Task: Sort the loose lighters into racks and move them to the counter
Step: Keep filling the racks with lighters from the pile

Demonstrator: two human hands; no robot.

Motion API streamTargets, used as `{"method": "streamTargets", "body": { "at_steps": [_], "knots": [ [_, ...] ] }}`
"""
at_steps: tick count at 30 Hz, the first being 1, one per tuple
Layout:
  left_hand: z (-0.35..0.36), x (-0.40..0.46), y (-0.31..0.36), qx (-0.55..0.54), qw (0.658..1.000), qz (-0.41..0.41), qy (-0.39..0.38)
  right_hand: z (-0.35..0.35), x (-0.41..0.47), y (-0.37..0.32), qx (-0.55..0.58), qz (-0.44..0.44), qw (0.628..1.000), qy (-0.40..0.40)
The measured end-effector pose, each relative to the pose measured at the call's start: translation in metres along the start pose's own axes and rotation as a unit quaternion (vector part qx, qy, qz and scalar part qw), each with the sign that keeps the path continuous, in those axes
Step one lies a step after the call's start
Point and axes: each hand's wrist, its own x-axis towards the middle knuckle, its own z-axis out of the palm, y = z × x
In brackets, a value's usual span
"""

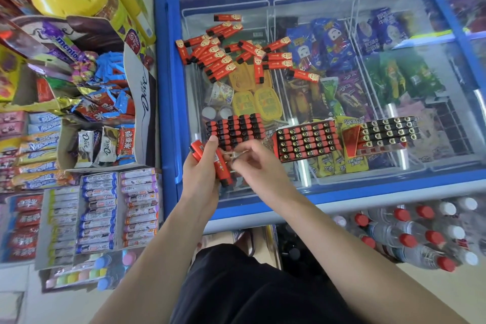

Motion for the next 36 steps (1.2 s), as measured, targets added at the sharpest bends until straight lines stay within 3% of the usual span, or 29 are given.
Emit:
{"method": "streamTargets", "body": {
  "at_steps": [2, 10, 15, 21, 25, 36],
  "knots": [
    [0.0, 0.002, -0.001, 0.004, 1.0, -0.004, 0.006, 0.001, -0.006, -0.003, -0.002, 0.011, 0.999, -0.037],
    [0.001, 0.004, -0.006, 0.077, 0.996, 0.026, 0.048, -0.004, -0.006, 0.006, 0.073, 0.055, 0.995, -0.042],
    [-0.01, 0.004, -0.01, 0.142, 0.986, 0.071, 0.053, -0.023, -0.005, 0.018, 0.026, 0.084, 0.996, 0.024],
    [-0.017, 0.007, -0.014, 0.144, 0.988, 0.044, 0.036, -0.019, 0.014, 0.023, -0.12, 0.016, 0.983, 0.136],
    [-0.016, 0.006, -0.014, 0.15, 0.987, 0.047, 0.014, -0.009, 0.03, 0.028, -0.145, -0.02, 0.972, 0.186],
    [-0.019, -0.001, -0.016, 0.077, 0.997, -0.004, 0.023, -0.003, 0.035, 0.026, -0.126, -0.01, 0.977, 0.174]
  ]
}}
